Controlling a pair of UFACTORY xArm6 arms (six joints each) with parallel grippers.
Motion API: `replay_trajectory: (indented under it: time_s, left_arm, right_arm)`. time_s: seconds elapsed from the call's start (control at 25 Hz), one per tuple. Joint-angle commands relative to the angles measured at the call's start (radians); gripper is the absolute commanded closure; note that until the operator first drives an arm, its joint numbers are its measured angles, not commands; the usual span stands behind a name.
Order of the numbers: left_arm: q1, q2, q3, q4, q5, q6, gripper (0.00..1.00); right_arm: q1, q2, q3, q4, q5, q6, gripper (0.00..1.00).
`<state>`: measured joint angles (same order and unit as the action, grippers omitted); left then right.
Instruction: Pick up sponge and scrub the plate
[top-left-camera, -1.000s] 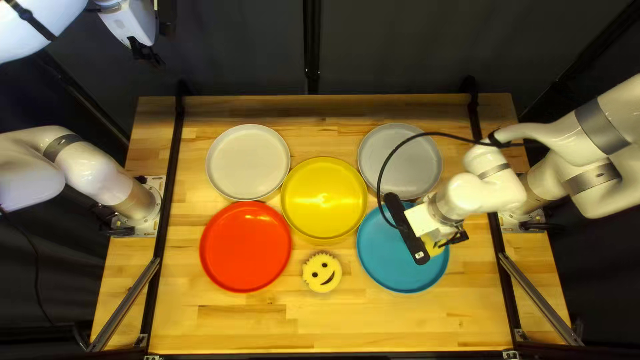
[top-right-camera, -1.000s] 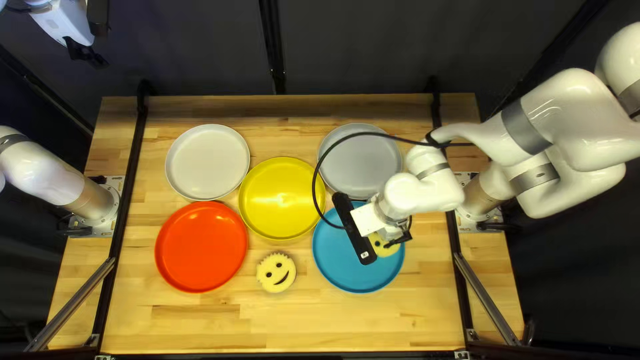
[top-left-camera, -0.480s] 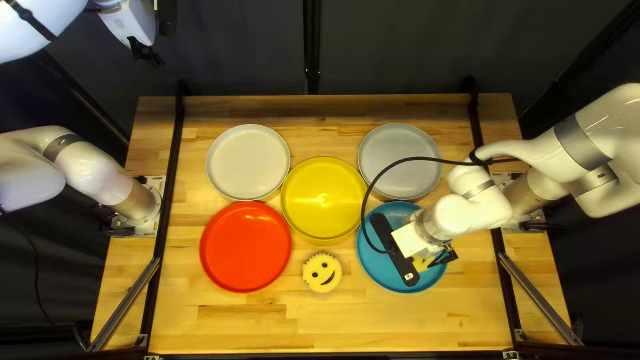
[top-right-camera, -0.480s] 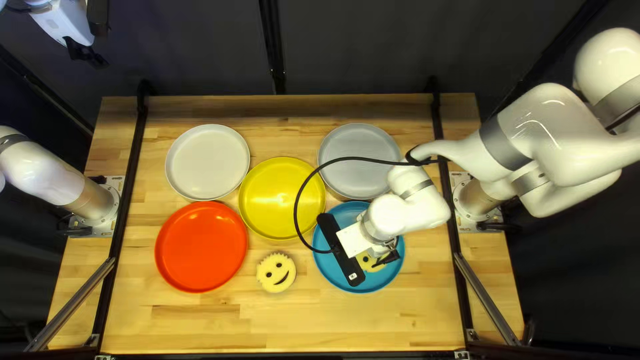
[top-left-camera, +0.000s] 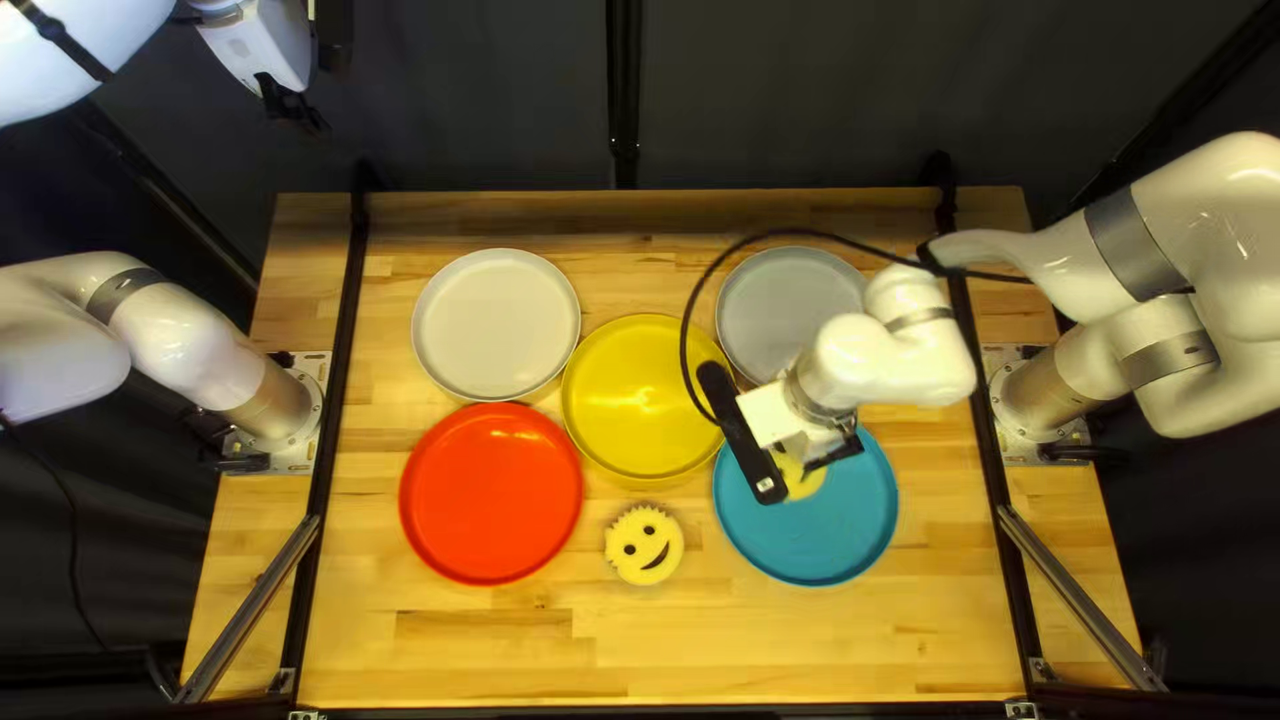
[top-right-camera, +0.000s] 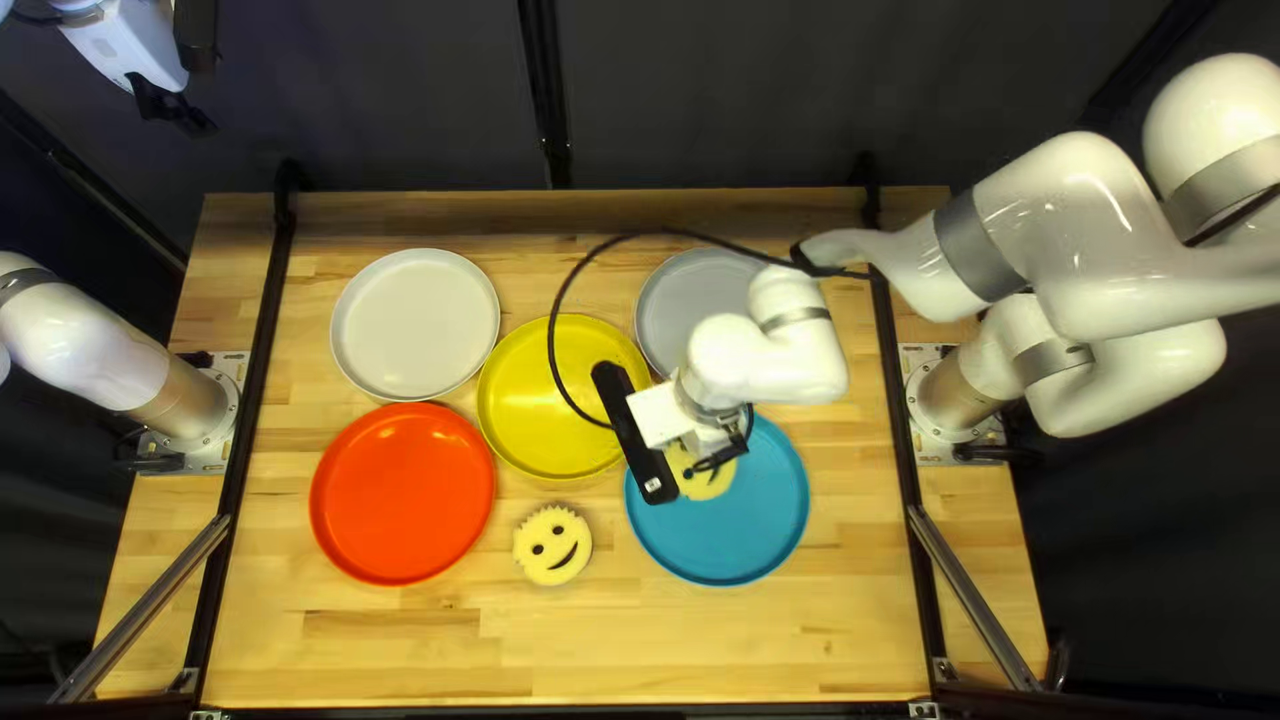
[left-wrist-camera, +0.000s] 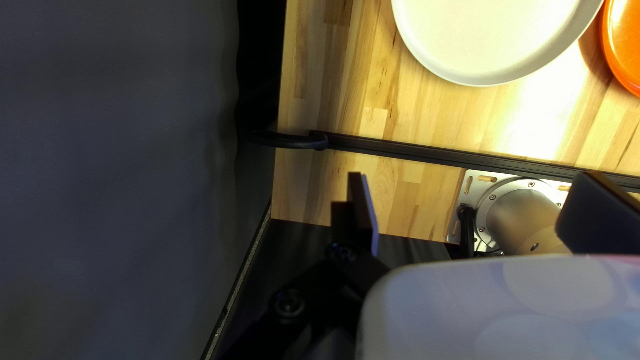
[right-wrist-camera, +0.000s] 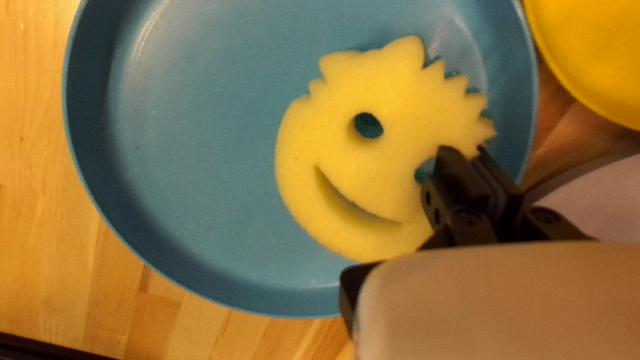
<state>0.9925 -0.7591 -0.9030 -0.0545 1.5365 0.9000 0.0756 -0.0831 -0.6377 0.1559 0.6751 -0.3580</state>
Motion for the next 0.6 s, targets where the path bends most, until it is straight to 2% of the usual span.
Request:
replay_trajectory:
  time_s: [0.04,0.36,0.6]
  left_arm:
    - [0.000,0.000,0.000,0.000,0.000,0.000,0.00]
    - [0.000,0.000,0.000,0.000,0.000,0.000,0.00]
    - [0.000,0.000,0.000,0.000,0.000,0.000,0.00]
  right_arm:
    - [-0.085,0.039,-0.065,0.107,0.019,-0.097,1.00]
    - [-0.187,0.152,-0.181,0.237,-0.026,-0.164,1.00]
    - [-0.166,0.194,-0.221,0.225,-0.061,-0.122,1.00]
